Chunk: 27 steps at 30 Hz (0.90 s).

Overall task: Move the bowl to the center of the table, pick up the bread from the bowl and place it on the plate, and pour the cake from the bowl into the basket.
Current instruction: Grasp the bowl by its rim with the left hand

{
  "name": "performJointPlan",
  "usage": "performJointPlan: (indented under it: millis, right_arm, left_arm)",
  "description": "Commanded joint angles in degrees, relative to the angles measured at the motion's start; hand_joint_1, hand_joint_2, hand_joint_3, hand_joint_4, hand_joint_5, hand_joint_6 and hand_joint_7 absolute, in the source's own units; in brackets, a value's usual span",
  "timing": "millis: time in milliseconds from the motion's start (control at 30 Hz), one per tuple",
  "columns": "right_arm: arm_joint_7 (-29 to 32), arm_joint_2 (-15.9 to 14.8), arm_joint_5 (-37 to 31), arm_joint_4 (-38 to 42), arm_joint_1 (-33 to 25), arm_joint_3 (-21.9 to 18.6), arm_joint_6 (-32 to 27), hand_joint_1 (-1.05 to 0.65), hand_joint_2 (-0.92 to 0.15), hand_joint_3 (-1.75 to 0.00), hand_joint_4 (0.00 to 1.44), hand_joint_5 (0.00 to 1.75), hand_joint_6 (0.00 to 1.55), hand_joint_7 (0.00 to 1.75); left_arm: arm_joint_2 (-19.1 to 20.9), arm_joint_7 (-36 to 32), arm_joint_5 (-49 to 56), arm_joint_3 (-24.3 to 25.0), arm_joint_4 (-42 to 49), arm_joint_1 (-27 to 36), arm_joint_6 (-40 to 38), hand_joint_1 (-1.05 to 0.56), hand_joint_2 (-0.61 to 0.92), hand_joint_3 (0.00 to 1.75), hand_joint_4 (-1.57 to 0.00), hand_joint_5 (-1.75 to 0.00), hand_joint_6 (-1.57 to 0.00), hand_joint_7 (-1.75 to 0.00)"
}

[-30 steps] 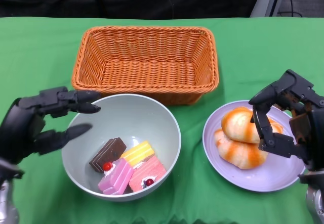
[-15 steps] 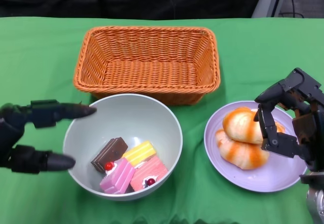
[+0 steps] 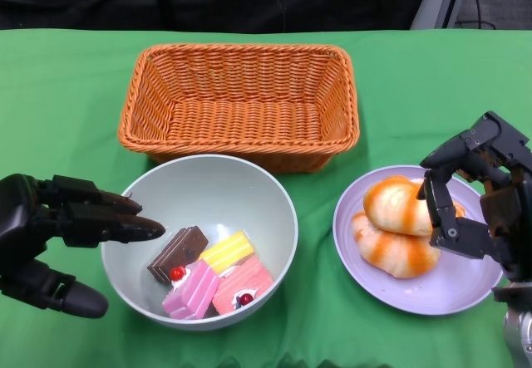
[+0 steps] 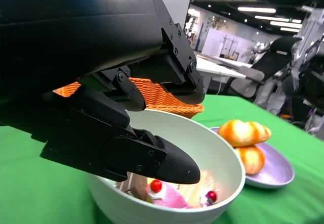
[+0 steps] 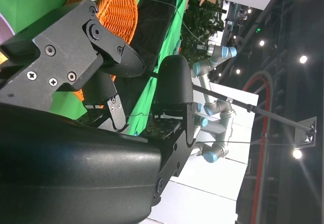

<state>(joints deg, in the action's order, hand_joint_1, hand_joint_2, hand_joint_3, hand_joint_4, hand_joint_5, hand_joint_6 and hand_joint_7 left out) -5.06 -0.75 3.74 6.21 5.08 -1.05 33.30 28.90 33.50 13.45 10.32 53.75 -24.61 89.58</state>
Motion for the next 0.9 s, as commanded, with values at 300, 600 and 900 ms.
performJointPlan:
  millis: [300,600,900]
  right_arm:
    - [0.57,0.62,-0.2,-0.74,-1.05,-0.32,-0.11,0.01,-0.46,-1.21,0.65,1.73,0.59,1.44]
    - [0.58,1.33,-0.17,-1.13,-1.35,-0.28,0.48,0.0,-0.45,-1.23,0.67,1.72,0.59,1.43]
    - [0.96,1.96,-0.86,-1.84,-1.63,-0.2,0.7,-0.01,-0.44,-1.24,0.67,1.72,0.59,1.42]
  left_arm:
    - [1.61,-11.11,19.29,2.41,-3.94,-0.77,2.91,-0.66,0.92,0.04,-0.96,-0.11,-0.96,-0.05]
    - [2.38,-22.22,33.0,-0.8,-6.81,-1.24,-0.95,-0.67,0.91,0.01,-0.99,-0.1,-0.98,-0.03]
    - [6.0,-37.55,44.13,-10.68,-11.17,-1.82,-9.01,-0.71,0.92,0.08,-0.97,-0.08,-0.95,0.0]
